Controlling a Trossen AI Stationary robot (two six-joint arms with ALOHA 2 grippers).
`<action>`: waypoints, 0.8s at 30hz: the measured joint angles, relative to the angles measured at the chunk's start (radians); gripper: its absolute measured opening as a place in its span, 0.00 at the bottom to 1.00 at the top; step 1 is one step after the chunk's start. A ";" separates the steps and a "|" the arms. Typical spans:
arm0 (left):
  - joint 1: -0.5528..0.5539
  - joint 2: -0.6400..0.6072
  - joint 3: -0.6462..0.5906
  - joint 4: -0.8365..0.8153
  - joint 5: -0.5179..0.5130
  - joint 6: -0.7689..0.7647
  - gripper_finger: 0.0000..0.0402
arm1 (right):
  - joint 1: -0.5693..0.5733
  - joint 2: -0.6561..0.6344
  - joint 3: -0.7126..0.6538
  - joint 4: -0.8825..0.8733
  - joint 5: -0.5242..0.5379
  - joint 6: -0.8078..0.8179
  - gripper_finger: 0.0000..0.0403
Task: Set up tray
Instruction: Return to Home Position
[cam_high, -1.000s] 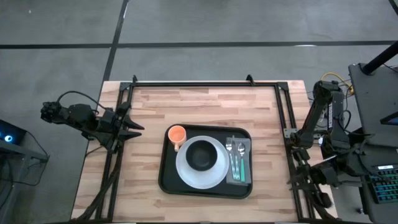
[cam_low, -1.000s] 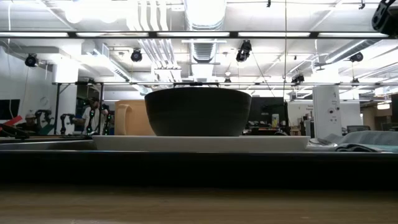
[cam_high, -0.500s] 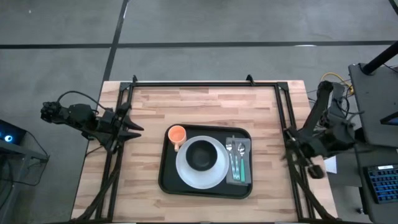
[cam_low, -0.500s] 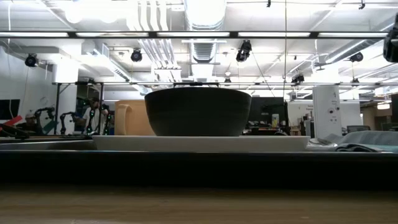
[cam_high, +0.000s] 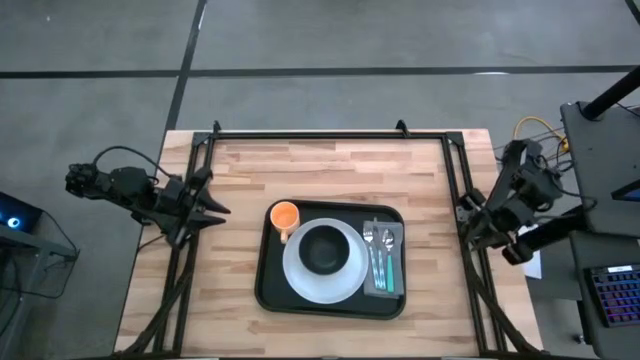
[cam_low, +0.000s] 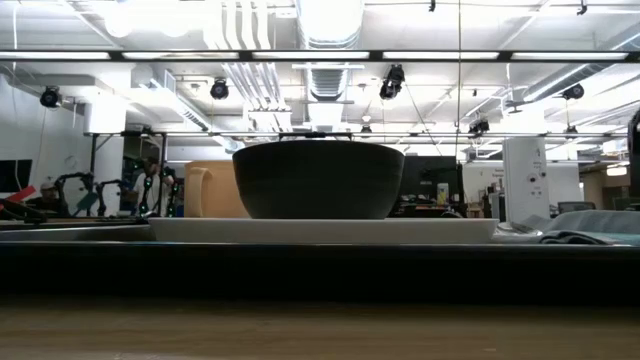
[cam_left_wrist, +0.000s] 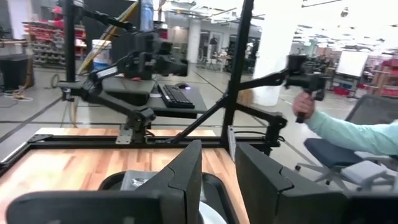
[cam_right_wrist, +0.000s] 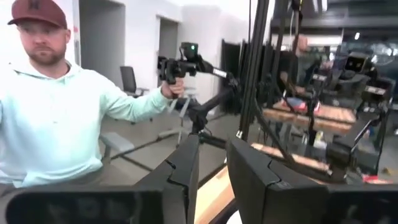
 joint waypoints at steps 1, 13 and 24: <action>0.000 0.000 0.000 0.000 0.012 0.000 0.20 | 0.000 -0.031 -0.028 0.014 -0.002 -0.016 0.17; 0.000 0.001 0.000 -0.006 0.031 0.000 0.20 | -0.002 -0.152 -0.183 0.031 0.050 0.023 0.19; 0.000 0.000 -0.002 -0.005 0.056 0.000 0.20 | -0.002 -0.173 -0.335 0.196 -0.022 0.010 0.20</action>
